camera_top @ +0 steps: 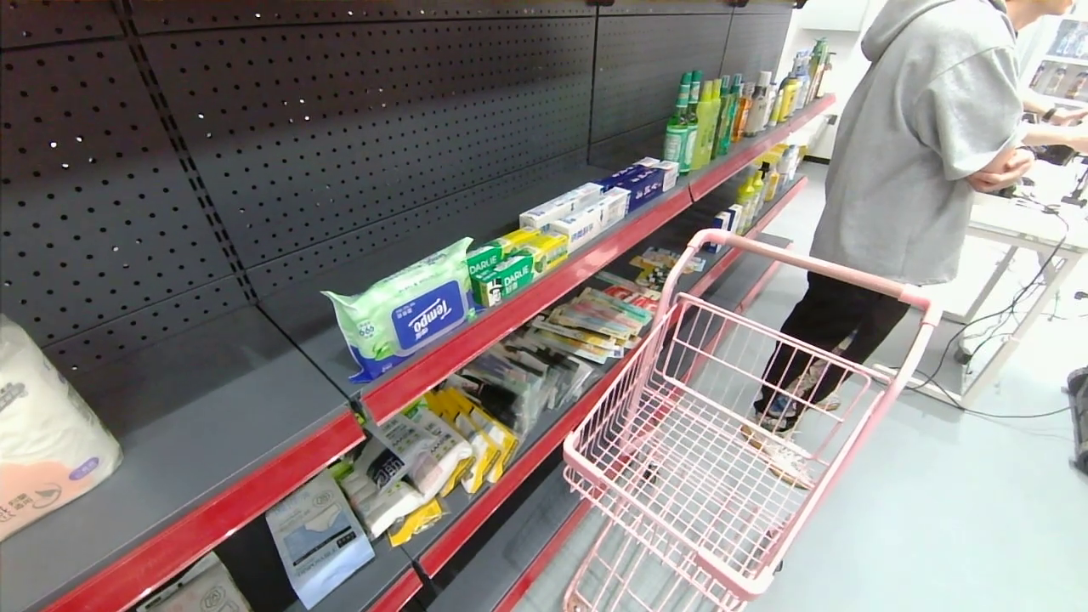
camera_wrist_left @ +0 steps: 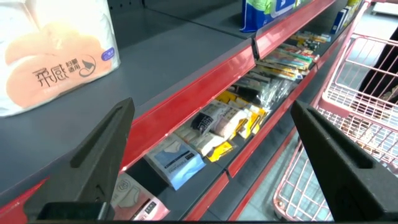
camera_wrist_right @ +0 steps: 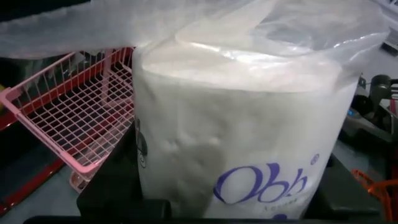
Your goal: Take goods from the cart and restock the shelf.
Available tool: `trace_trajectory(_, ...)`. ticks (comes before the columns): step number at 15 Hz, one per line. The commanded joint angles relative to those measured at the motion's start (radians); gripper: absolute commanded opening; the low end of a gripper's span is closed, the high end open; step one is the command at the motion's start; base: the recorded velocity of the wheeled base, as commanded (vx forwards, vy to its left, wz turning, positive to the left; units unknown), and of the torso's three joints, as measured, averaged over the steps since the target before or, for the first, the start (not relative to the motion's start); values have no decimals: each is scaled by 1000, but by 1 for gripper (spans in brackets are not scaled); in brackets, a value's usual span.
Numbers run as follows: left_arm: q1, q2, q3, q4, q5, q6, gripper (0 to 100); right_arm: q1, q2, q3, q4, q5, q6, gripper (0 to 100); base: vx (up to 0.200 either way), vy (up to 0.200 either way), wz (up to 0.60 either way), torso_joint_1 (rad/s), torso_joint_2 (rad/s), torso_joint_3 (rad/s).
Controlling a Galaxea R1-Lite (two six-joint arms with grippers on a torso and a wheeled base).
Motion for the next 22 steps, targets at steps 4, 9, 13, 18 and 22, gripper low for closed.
trace_trajectory(4, 0, 1, 0, 0, 1, 0, 100, 0, -42, 46, 0, 0, -1, 0, 0, 0, 0, 160, -355, -199)
trace_trajectory(9, 0, 1, 0, 0, 1, 0, 100, 3, -33, 49, 0, 3, -1, 0, 0, 0, 0, 160, -357, -208)
trace_trajectory(13, 0, 1, 0, 0, 1, 0, 100, 8, -22, 54, -2, 9, -3, 0, 0, 0, 0, 167, -355, -188)
trace_trajectory(18, 0, 1, 0, 0, 1, 0, 100, 9, -16, 54, -3, 23, -9, 0, 0, 0, 0, 144, -305, -166)
trace_trajectory(22, 0, 1, 0, 0, 1, 0, 100, 9, -7, 54, -5, 23, -9, 0, 0, 0, 0, 102, -213, -111)
